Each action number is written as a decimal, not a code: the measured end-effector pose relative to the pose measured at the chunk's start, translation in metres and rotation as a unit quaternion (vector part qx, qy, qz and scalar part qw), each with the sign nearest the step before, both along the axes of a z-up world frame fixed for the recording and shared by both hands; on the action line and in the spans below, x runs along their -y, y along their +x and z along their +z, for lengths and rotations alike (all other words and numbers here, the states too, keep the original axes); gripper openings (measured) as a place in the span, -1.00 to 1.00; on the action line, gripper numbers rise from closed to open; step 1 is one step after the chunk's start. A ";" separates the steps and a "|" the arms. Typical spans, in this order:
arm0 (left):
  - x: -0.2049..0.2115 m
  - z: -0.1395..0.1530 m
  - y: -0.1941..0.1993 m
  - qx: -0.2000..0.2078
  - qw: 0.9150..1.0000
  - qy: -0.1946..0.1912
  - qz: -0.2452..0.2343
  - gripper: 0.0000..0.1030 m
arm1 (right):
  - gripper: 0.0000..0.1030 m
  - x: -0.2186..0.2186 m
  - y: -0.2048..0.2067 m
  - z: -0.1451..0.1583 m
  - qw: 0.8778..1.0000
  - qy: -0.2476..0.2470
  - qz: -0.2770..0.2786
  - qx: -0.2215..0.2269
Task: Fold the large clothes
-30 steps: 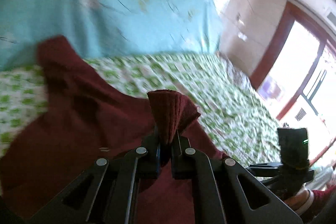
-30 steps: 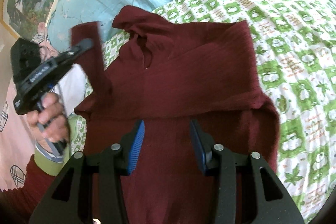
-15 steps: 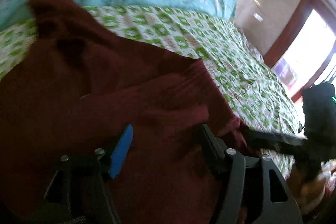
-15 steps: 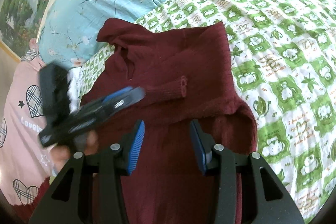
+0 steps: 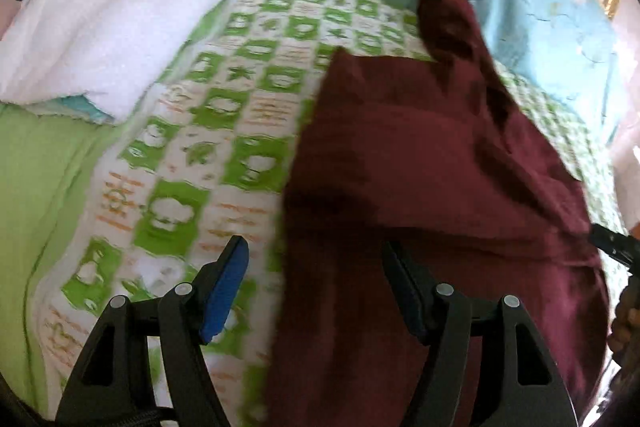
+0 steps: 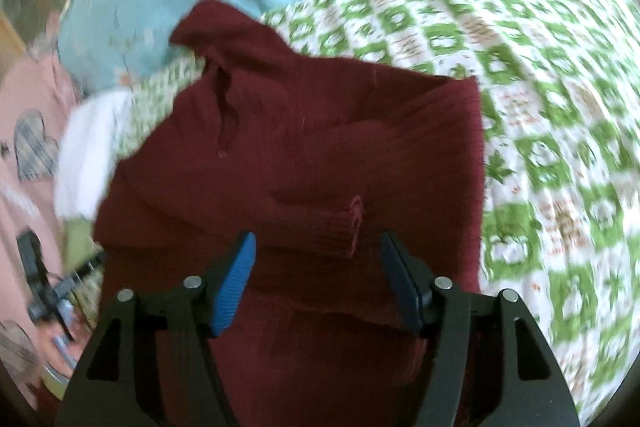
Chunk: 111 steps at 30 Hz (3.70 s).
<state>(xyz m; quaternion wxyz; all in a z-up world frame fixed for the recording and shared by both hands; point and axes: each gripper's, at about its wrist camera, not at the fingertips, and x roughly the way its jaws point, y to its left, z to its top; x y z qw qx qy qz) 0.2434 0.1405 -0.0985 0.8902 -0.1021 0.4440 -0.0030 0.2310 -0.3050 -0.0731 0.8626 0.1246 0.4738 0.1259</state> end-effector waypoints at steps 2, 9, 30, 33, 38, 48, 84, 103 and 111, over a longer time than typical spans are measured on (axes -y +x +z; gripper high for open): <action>0.000 -0.003 0.006 -0.001 1.000 0.007 0.007 0.32 | 0.27 -0.005 0.006 -0.006 1.000 -0.015 0.003 0.001; 0.004 -0.007 0.014 0.002 0.999 0.032 0.026 0.27 | -0.86 0.004 0.008 0.011 0.999 0.034 -0.014 0.017; -0.009 -0.010 0.004 0.026 0.996 0.014 0.086 0.17 | 0.23 -0.062 0.033 0.050 0.994 0.103 0.046 0.000; -0.011 -0.010 0.002 0.031 0.996 0.004 0.087 0.17 | 0.23 -0.142 0.063 0.043 0.980 0.126 0.153 -0.012; -0.015 -0.012 0.000 0.037 0.996 -0.009 0.084 0.17 | 0.23 -0.251 0.127 0.010 0.955 0.145 0.248 -0.068; -0.012 -0.011 -0.004 0.054 0.995 -0.011 0.079 -0.35 | -0.86 -0.317 0.172 -0.001 0.928 0.186 0.312 -0.084; 0.000 0.003 0.054 0.006 0.999 0.022 0.041 -0.11 | 0.12 0.045 0.028 -0.017 0.998 0.025 -0.053 -0.006; 0.001 -0.003 0.060 0.000 0.998 0.038 0.040 0.04 | -0.71 0.067 0.005 0.004 0.990 0.018 -0.131 -0.055; 0.005 -0.003 0.059 0.003 0.997 0.062 0.037 0.12 | -0.71 0.019 0.020 -0.013 0.996 0.001 -0.062 -0.059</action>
